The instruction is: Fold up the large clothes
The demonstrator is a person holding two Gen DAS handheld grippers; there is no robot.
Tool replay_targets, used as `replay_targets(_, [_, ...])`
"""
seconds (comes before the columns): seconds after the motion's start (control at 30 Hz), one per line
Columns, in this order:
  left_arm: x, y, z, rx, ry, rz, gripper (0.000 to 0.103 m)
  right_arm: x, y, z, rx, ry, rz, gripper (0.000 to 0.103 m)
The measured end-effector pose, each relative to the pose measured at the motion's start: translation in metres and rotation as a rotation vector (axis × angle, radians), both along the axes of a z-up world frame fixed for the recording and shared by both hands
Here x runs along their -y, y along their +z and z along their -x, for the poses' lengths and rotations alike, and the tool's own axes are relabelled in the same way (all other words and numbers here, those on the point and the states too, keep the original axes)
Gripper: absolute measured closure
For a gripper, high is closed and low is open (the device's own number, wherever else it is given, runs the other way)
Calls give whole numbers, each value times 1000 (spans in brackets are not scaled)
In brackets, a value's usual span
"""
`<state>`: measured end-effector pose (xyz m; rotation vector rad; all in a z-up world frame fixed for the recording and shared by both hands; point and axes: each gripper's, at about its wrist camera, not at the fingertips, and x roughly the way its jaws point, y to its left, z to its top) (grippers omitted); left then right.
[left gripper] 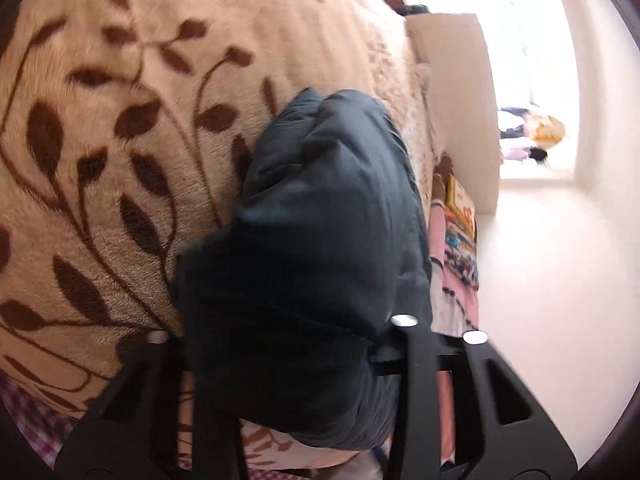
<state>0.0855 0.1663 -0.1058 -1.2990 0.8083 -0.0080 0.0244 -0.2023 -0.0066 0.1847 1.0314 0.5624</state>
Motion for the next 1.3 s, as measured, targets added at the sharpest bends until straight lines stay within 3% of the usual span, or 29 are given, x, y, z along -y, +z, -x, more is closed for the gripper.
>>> replay_targets(0.07, [1,12,4,31,-27,-56,81,-7,8,-8,24,-2,-4,80])
replay_targets(0.23, [-24,19,28,52,3,-11,83,-28,27,-29,70,-3,3,80])
replay_targets(0.43, [-73,16,70,57,102,-13,83,-54,30,-41,76,43,10,80])
replay_targets(0.63, [-87,17,88,55,104,-46,83,-108,29,-59,80,97,7,80])
replay_targets(0.7, [-86,20,87,63,91,-61,83,-128,26,-69,69,114,20,80])
replay_targets(0.8, [-87,25,81,81,83,-67,83,-150,11,-83,71,132,120,80])
replay_targets(0.9, [-86,36,74,109,67,-65,83,-165,-25,-100,-42,152,188,80])
replay_targets(1.0, [-78,52,66,136,41,-110,83,-164,-48,-115,-115,142,151,83])
replay_targets(1.1, [-79,62,65,156,18,-158,83,-158,-49,-124,-167,106,108,84])
replay_targets(1.3, [-89,61,60,159,22,-153,83,-113,-8,-85,-150,120,-58,84])
